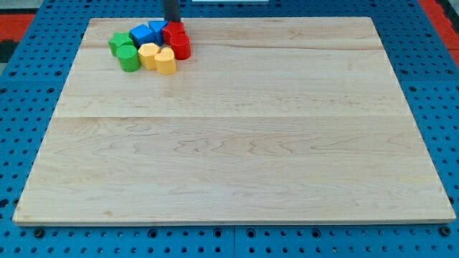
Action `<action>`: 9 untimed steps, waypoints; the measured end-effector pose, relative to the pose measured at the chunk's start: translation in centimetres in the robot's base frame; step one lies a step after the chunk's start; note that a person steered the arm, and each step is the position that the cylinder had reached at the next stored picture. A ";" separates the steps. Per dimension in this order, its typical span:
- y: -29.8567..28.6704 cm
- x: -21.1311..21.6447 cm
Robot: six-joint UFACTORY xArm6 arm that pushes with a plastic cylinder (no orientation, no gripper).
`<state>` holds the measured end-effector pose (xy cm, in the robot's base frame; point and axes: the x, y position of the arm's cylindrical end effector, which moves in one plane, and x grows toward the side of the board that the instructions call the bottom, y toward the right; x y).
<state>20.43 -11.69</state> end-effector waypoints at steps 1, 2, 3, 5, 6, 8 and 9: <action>0.8 1.0; 5.6 3.2; 7.0 5.6; 8.5 6.8; 10.5 1.5; 3.5 3.6; 2.0 6.2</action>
<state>26.65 -9.71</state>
